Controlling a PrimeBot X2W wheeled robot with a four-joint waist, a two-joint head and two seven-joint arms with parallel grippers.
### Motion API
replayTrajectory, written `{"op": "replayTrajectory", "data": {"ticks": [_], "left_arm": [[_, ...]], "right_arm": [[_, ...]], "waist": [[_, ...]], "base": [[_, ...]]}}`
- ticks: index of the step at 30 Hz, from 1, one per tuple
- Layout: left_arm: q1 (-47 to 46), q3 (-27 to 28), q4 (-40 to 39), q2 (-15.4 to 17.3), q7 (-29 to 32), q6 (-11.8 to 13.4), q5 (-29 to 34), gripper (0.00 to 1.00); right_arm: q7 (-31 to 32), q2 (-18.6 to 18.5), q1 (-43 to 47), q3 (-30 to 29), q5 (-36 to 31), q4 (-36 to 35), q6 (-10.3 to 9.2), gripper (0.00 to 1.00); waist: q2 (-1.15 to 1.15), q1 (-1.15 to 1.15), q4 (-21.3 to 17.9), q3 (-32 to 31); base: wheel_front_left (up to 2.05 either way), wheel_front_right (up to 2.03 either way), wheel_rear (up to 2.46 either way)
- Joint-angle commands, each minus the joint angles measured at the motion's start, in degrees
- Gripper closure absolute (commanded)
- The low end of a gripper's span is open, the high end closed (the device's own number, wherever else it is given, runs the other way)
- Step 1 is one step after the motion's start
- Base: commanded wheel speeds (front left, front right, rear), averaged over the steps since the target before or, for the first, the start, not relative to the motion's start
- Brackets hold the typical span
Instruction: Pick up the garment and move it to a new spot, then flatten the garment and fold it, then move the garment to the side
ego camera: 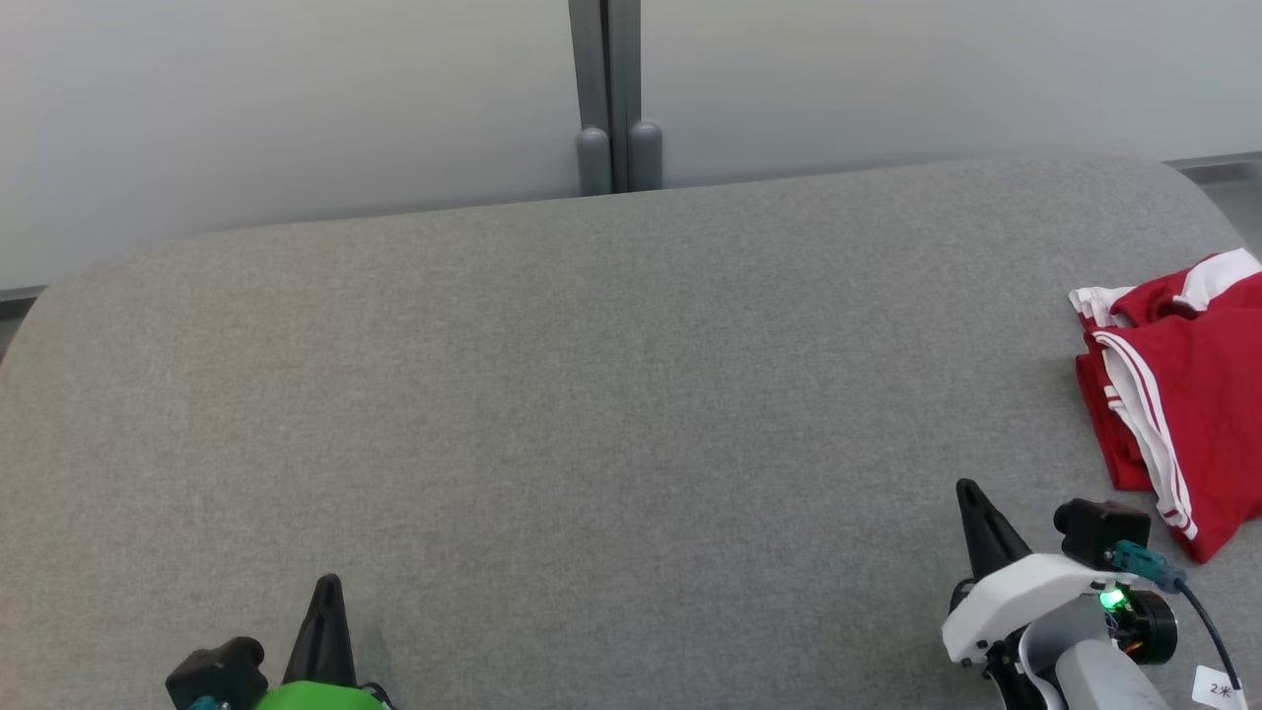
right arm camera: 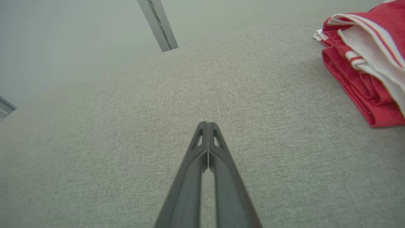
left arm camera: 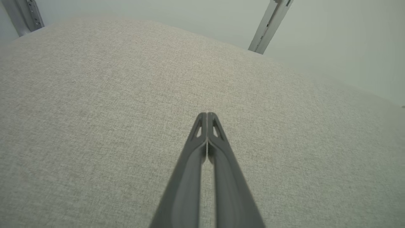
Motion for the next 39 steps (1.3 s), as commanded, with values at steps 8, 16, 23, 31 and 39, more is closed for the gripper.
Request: {"op": "replayTrajectory", "data": {"ticks": [8,16,23,31,39], "left_arm": [[-2.4,1.2,-2.0,0.2,2.2,-0.4,-9.2,1.0],[-3.1,2.0,-2.9,0.3,4.1,-0.5,-16.1,1.0],[-3.7,2.7,-3.6,0.3,5.7,-0.5,-21.7,1.0],[-4.3,3.4,-4.2,0.3,7.3,-0.6,-27.5,1.0],[-5.0,4.1,-4.9,0.4,8.8,-0.7,-32.9,1.0]], "right_arm": [[2.1,-0.3,0.3,-0.5,9.9,-3.8,-0.01,1.0],[3.9,-0.3,0.9,-1.1,17.3,-5.8,-0.02,1.0],[5.5,-0.4,1.4,-1.6,23.3,-7.3,-0.02,1.0],[7.1,-0.4,1.9,-2.1,29.6,-8.9,-0.03,1.0],[8.6,-0.5,2.4,-2.6,35.4,-10.3,-0.03,1.0]], "waist": [[0.0,0.0,0.2,0.0],[0.0,0.0,0.4,-0.1],[0.0,0.0,0.5,-0.1],[0.0,0.0,0.7,-0.1],[0.0,0.0,0.9,-0.2]], "base": [[0.0,0.0,0.0],[0.0,0.0,0.0],[0.0,0.0,0.0],[0.0,0.0,0.0],[0.0,0.0,0.0]]}}
